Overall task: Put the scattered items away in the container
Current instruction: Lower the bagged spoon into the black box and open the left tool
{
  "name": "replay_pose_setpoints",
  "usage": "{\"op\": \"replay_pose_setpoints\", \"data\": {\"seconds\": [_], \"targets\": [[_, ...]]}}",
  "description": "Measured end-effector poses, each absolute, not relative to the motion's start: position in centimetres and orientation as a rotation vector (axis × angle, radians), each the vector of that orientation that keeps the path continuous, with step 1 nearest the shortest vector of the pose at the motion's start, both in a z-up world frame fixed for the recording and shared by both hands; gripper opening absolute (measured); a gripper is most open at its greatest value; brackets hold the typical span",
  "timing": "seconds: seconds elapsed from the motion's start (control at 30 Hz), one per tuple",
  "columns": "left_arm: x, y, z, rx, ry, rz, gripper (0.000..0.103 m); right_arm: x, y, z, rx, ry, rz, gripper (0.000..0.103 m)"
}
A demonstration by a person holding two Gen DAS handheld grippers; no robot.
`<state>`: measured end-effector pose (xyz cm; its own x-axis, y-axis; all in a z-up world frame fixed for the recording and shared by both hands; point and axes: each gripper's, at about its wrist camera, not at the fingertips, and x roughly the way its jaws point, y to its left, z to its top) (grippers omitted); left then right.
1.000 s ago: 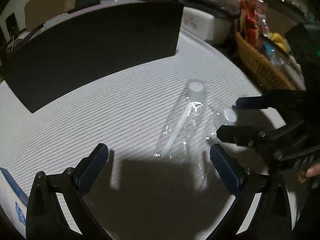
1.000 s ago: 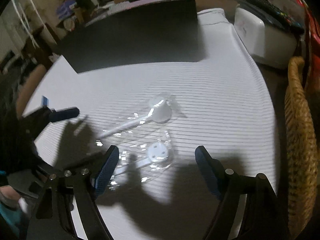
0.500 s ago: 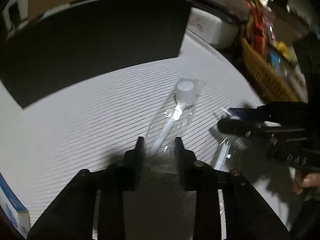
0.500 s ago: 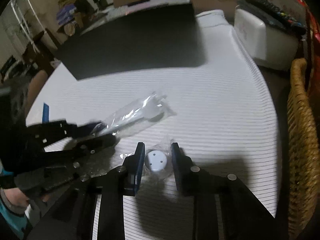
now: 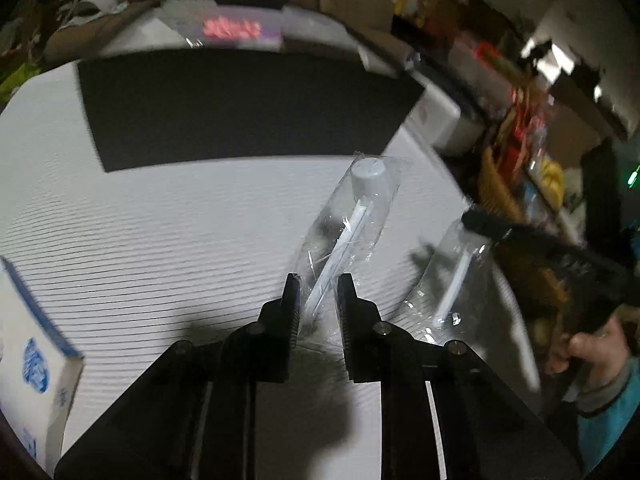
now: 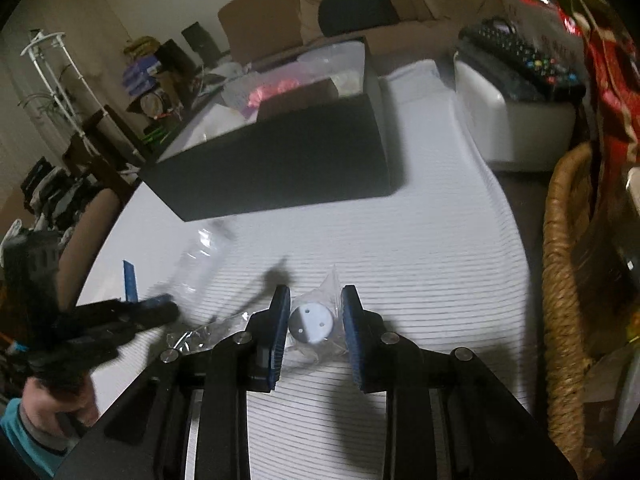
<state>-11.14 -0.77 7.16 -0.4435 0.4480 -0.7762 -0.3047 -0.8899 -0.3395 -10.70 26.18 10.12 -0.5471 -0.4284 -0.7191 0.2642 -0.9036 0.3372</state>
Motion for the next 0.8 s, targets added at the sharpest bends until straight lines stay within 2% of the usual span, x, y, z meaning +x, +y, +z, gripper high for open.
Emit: {"op": "replay_pose_setpoints", "data": {"seconds": [0.13, 0.3, 0.57, 0.7, 0.8], "targets": [[-11.2, -2.6, 9.9, -1.27, -0.272, 2.397, 0.017, -10.1, 26.3, 11.3, 1.188, -0.258, -2.456, 0.027], [-13.2, -4.0, 12.2, -1.252, -0.257, 2.45, 0.017, -10.5, 25.9, 13.3, 1.168, -0.236, -2.452, 0.027], [-21.0, -5.1, 16.2, -1.271, -0.153, 2.592, 0.017, -18.7, 20.4, 21.4, 1.037, 0.039, -2.517, 0.026], [-25.4, -5.3, 16.5, -1.306, -0.058, 2.634, 0.017, -24.0, 17.2, 22.4, 1.055, -0.034, -2.485, 0.02], [-27.5, -5.0, 15.5, -1.352, -0.018, 2.611, 0.017, -24.7, 16.4, 21.9, 1.057, -0.048, -2.49, 0.02]]}}
